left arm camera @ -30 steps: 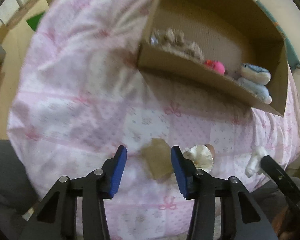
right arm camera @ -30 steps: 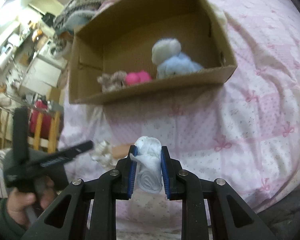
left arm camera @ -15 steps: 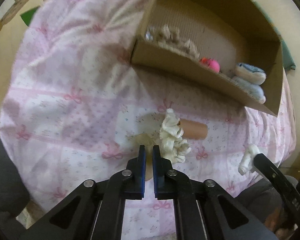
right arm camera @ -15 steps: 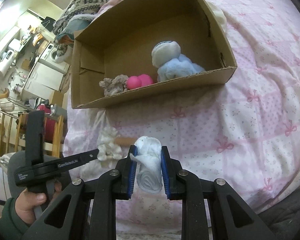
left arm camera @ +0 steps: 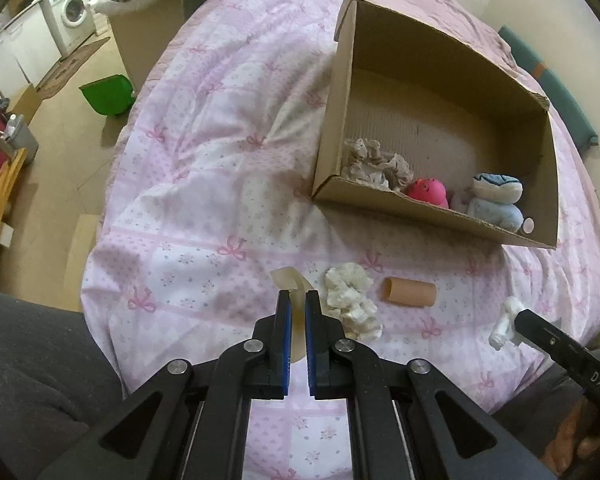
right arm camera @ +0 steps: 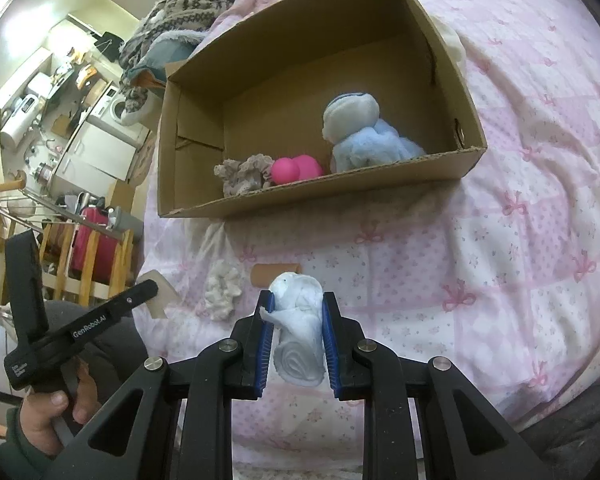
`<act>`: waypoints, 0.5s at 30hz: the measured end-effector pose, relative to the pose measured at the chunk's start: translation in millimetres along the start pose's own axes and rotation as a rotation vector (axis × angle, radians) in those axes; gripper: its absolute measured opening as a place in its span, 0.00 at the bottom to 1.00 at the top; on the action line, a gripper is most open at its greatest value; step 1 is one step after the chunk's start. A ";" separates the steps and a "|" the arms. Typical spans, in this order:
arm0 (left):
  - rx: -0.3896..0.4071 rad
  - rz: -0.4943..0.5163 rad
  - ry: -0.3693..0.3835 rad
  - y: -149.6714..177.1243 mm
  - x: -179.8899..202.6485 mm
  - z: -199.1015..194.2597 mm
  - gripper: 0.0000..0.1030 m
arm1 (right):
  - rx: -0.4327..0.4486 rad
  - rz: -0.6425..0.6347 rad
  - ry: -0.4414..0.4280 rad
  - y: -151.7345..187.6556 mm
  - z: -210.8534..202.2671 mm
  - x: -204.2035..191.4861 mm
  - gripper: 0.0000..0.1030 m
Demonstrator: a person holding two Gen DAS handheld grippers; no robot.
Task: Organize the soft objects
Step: 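Grasp the white rolled sock with the right tool while the left tool grasps the beige translucent piece, then carry the sock and beige piece into the box and open both tools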
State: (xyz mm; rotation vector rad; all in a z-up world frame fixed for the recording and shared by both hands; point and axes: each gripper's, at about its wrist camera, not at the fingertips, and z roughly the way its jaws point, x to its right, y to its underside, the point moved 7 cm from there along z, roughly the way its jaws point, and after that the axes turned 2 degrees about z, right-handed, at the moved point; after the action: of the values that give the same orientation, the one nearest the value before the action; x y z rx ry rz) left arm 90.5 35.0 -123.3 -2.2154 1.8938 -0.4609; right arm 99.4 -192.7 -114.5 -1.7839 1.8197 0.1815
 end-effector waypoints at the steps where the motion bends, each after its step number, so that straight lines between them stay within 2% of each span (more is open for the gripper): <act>1: 0.005 0.004 -0.003 -0.3 1.4 0.9 0.06 | 0.000 -0.001 0.003 0.0 0.4 -0.1 0.24; 6: 0.057 0.019 -0.008 -6.4 8.1 -4.9 0.06 | 0.019 -0.002 0.015 -1.6 -2.6 -1.2 0.24; 11: 0.158 0.007 -0.012 -22.5 8.5 -27.6 0.06 | 0.073 -0.018 0.004 -7.3 -14.9 -6.8 0.24; 15: 0.178 0.016 -0.016 -24.2 10.4 -32.5 0.06 | 0.106 -0.032 -0.009 -11.0 -21.9 -9.8 0.24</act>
State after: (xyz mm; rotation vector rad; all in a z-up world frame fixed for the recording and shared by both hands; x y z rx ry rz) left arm 102.8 30.7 -83.6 -2.0822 1.7857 -0.5834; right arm 102.6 -195.7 -88.4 -1.7344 1.7600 0.0784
